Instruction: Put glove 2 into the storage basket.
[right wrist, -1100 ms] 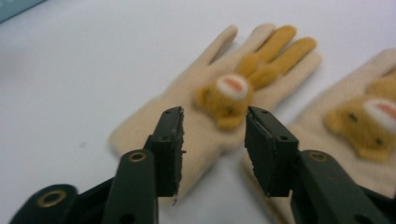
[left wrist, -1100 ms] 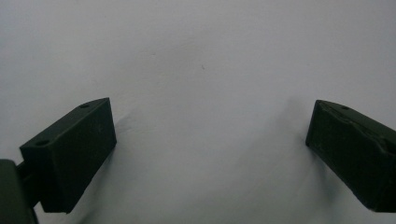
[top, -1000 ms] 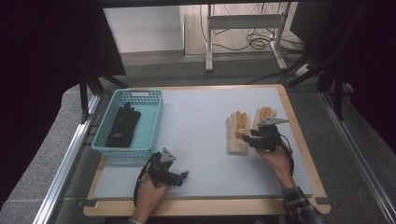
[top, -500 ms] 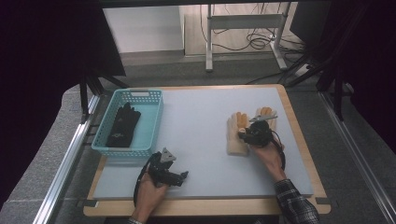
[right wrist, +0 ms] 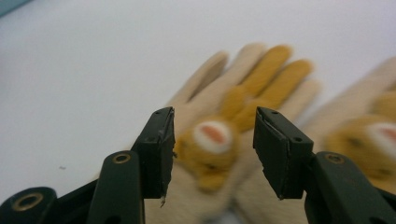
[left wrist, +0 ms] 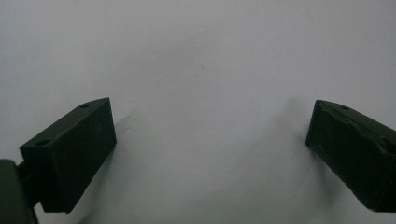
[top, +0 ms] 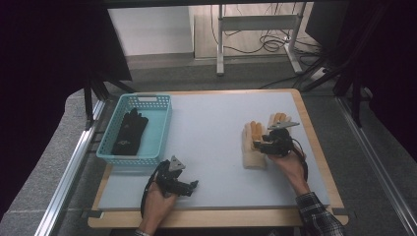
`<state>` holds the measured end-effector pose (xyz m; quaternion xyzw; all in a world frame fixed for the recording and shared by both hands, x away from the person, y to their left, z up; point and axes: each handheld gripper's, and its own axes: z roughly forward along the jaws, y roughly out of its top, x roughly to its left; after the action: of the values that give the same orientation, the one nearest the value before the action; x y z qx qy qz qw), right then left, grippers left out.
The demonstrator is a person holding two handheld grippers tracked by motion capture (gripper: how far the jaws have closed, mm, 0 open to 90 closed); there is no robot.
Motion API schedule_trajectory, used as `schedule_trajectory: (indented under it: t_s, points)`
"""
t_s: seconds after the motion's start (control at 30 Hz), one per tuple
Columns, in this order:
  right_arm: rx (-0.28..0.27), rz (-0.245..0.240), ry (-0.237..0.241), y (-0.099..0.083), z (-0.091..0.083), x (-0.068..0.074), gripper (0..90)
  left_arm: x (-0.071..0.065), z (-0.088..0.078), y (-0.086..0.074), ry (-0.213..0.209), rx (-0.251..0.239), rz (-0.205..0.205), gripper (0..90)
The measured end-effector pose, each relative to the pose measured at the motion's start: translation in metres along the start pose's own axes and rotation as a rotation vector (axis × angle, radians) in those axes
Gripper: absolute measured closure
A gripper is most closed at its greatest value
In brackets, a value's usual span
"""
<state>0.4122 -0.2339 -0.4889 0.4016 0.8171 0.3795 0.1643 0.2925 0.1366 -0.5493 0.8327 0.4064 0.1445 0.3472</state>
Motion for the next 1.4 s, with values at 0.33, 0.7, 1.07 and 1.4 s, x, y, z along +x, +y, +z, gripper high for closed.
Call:
schedule_trajectory:
  t_s: [0.33, 0.7, 1.07, 1.4]
  points:
    - [0.08, -0.009, -0.076, -0.012, 0.005, -0.007, 65.2, 0.0, 0.0, 0.0, 0.0, 0.001, 0.001, 1.8]
    - [0.084, -0.055, -0.079, -0.017, 0.014, 0.003, 88.0, 0.0, 0.0, 0.0, -0.001, 0.001, 0.001, 1.8]
    - [0.0, -0.056, -0.065, 0.008, -0.028, 0.007, 88.1, 0.0, 0.0, 0.0, -0.001, 0.002, 0.002, 1.8]
    - [-0.004, -0.111, 0.045, 0.027, -0.007, 0.05, 86.6, 0.0, 0.0, 0.0, -0.001, 0.002, 0.002, 1.8]
